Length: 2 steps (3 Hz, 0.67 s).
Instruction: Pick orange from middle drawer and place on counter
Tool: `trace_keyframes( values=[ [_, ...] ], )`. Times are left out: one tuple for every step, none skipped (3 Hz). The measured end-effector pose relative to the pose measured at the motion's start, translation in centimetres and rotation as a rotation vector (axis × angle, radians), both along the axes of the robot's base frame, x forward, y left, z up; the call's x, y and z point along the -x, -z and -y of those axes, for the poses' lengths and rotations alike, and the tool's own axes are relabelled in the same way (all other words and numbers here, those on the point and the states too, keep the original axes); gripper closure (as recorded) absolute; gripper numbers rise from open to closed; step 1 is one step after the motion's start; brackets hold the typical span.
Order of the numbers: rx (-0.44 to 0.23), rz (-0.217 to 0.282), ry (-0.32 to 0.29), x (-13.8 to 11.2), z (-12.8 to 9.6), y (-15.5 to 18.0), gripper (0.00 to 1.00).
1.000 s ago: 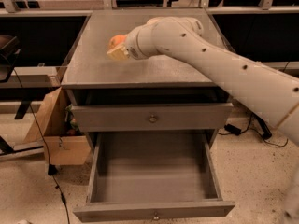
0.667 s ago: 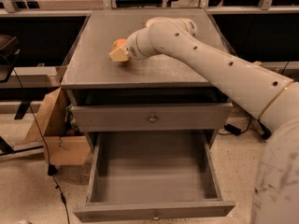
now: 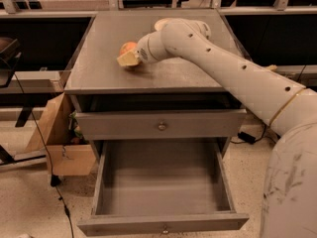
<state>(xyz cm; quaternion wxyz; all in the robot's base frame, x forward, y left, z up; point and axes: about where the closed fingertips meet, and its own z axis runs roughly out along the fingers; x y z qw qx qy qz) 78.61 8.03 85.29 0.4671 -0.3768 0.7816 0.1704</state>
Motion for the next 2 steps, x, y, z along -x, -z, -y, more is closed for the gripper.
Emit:
trace_keyframes(
  values=[
    [-0.063,-0.041,0.001,0.41,1.2,1.46,0.0],
    [-0.065,-0.042,0.002,0.43,1.25,1.49,0.0]
  ],
)
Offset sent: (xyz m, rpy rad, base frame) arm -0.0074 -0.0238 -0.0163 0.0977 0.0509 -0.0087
